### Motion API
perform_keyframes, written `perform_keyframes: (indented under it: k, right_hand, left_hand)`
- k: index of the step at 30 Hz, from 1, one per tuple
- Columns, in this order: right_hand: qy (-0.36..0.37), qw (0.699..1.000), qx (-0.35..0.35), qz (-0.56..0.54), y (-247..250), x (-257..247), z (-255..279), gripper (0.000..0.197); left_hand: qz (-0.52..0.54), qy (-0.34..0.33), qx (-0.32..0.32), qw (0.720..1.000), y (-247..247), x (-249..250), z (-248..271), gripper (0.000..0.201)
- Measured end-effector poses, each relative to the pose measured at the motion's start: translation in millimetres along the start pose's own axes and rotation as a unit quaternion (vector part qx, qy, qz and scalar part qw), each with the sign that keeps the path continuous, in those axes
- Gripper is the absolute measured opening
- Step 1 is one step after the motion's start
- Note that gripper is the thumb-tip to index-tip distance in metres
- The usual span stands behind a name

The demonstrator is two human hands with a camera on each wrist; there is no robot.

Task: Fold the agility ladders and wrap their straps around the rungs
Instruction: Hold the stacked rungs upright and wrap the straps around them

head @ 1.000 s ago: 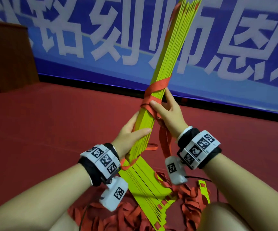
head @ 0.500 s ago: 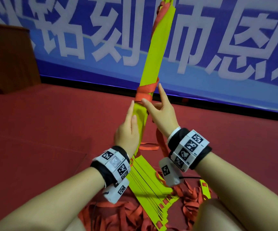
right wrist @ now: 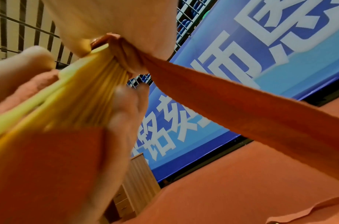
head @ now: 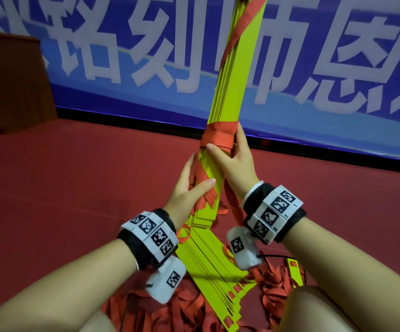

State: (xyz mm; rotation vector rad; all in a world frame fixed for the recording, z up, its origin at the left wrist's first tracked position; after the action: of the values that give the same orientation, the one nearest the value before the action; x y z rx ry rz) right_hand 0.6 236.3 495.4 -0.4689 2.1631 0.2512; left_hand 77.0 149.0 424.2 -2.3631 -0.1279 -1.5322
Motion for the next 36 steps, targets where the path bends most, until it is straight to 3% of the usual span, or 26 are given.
perform_keyframes:
  k: [2,4,8,11,16,23,27,29,31,34,36]
  right_hand:
    - [-0.005,1.000,-0.013,-0.002,1.1,0.5,-0.6,0.060]
    - [-0.009,0.999,-0.030,-0.003,1.4,0.5,-2.7,0.057]
    - [-0.052,0.997,-0.062,0.011,4.2,10.0,-9.3,0.049]
    - [-0.068,0.993,-0.056,0.072,4.2,14.5,-12.5,0.064]
    - [-0.035,0.995,-0.007,0.093,-3.1,12.2,-9.4,0.078]
    - [-0.018,0.998,0.003,0.058,-11.0,-2.6,-5.2,0.073]
    - [-0.013,0.998,0.004,0.066,-17.4,-5.2,-2.9,0.082]
    - [-0.010,0.998,-0.003,0.064,-19.1,-5.1,-2.6,0.081]
    - [-0.006,0.999,-0.020,0.041,-21.5,-6.7,-2.7,0.077]
    - [0.004,0.999,-0.047,0.018,-30.3,-12.2,-1.2,0.073]
    - [0.006,0.998,-0.058,0.010,-36.1,-14.9,0.0,0.071]
  left_hand:
    - [0.074,0.069,0.000,0.995,-5.3,-7.7,-0.1,0.057]
    - [0.070,0.079,0.021,0.994,-5.2,-8.6,-3.8,0.046]
    - [-0.066,-0.033,0.056,0.996,1.5,3.7,-11.2,0.064]
    - [-0.161,-0.093,0.070,0.980,12.8,11.2,-15.9,0.073]
    - [-0.274,-0.151,0.136,0.940,33.3,20.3,-18.4,0.047]
    - [-0.336,-0.194,0.170,0.906,16.9,26.4,-6.7,0.054]
    - [-0.275,-0.160,0.149,0.936,7.8,16.2,-4.6,0.050]
    - [-0.151,-0.108,0.119,0.976,12.3,12.6,-10.4,0.057]
    - [-0.004,-0.023,0.077,0.997,19.2,6.2,-18.0,0.060]
    - [0.105,0.081,0.007,0.991,20.8,8.9,-15.5,0.039]
    - [0.122,0.081,-0.012,0.989,23.8,14.5,-13.0,0.036]
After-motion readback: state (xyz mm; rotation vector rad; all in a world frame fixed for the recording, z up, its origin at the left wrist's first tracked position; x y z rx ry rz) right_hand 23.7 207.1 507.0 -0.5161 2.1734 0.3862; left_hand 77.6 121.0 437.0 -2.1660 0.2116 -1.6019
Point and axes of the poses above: each hand's wrist, its own z-axis away from the middle knuckle, its own y-axis out of the back of the hand, x = y × z, the point moved 7 cm from there along -z, towards the middle knuckle, and after that the axes turned 1 degree about z, right-handed, at the moved point
